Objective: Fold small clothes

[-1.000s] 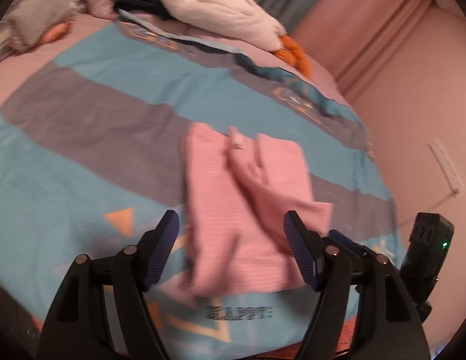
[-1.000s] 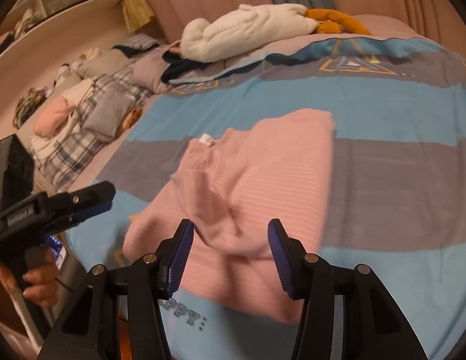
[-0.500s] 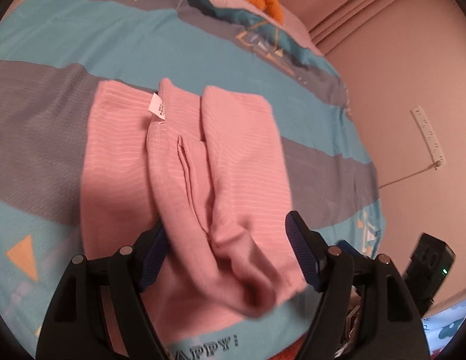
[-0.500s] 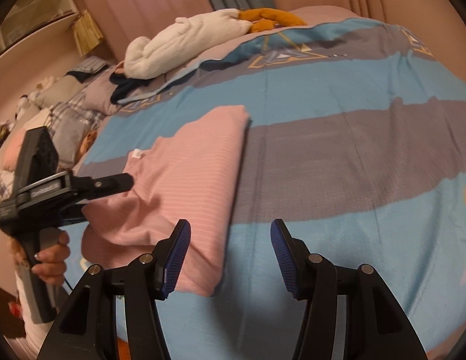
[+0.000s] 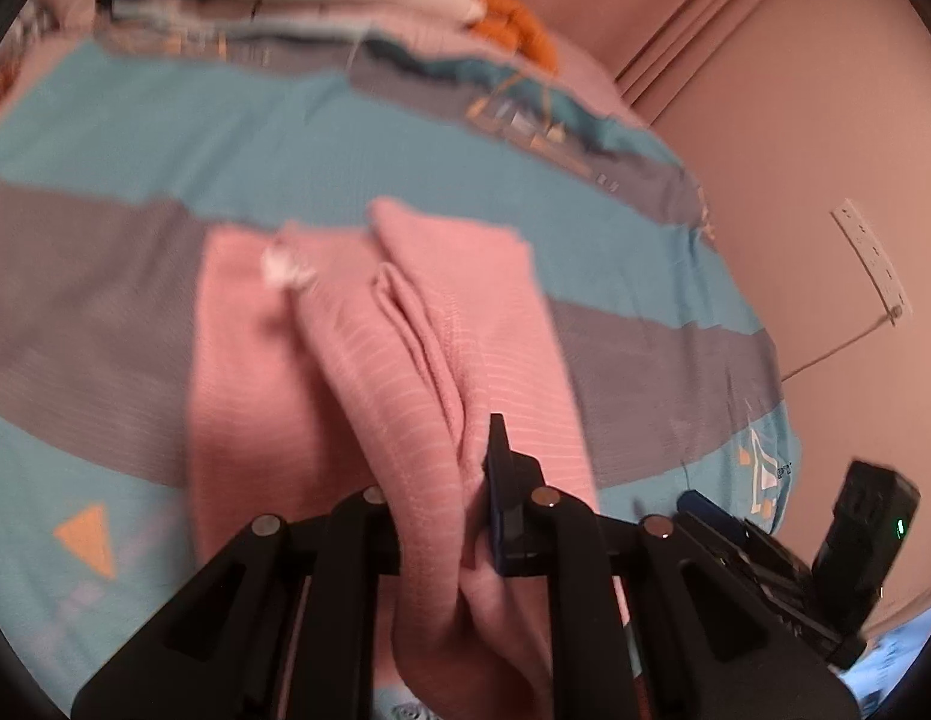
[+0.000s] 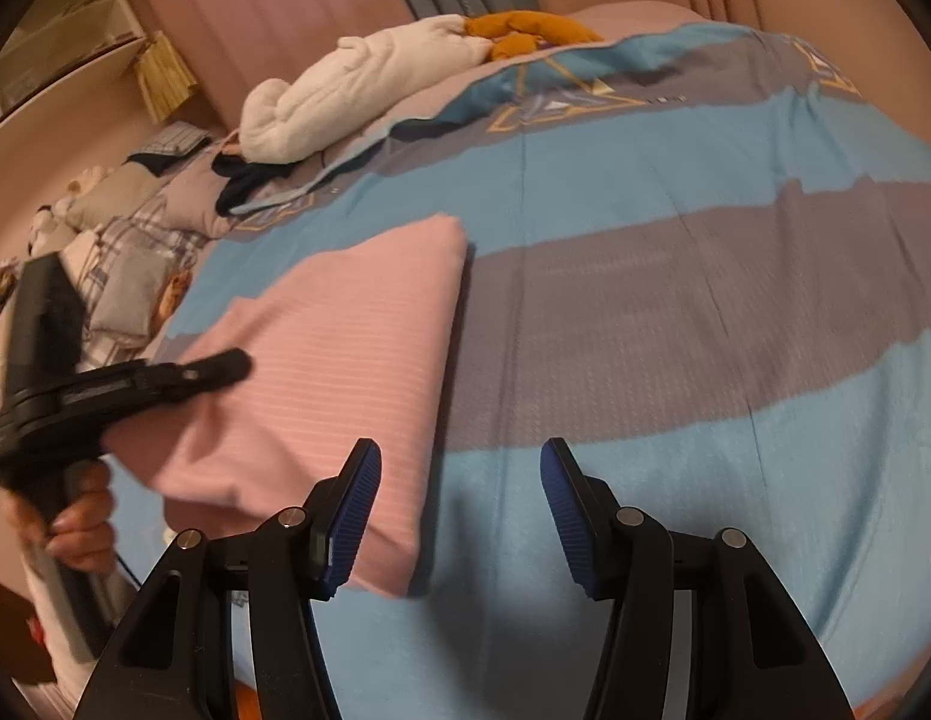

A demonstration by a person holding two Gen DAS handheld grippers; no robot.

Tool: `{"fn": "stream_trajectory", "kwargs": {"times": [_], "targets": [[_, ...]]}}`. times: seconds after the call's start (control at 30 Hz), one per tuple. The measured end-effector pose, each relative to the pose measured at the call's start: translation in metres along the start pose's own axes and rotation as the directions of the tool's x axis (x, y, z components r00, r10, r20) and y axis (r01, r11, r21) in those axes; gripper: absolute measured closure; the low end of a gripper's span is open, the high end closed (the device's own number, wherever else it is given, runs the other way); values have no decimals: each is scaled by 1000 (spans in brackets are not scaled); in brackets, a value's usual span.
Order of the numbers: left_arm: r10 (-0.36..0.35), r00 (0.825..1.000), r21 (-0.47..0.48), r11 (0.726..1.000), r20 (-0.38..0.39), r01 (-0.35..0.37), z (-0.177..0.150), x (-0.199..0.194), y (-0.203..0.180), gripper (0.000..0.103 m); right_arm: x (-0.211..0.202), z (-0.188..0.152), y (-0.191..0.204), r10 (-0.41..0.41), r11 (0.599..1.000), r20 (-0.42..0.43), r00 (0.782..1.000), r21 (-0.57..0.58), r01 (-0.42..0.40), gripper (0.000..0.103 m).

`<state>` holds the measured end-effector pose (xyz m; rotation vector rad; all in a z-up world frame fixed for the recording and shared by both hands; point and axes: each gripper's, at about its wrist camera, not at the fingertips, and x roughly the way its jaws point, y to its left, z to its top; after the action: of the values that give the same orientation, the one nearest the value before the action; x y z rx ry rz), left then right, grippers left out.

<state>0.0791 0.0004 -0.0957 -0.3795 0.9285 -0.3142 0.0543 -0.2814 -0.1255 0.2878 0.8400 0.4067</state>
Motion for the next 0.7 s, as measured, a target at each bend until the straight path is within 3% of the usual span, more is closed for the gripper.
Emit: {"fn": "stream_trajectory", "kwargs": {"times": [0.1, 0.3, 0.57, 0.7], "targets": [[59, 998, 51, 997, 28, -60, -3, -12, 3, 89, 3, 2, 9, 19, 999, 1, 1000, -29, -19, 48], [109, 993, 25, 994, -53, -108, -25, 12, 39, 86, 23, 0, 28, 34, 996, -40, 999, -77, -37, 48], [46, 998, -78, 996, -41, -49, -33, 6, 60, 70, 49, -10, 44, 11, 991, -126, 992, -133, -28, 48], [44, 998, -102, 994, -41, -48, -37, -8, 62, 67, 53, -14, 45, -3, 989, -146, 989, -148, -19, 48]]}}
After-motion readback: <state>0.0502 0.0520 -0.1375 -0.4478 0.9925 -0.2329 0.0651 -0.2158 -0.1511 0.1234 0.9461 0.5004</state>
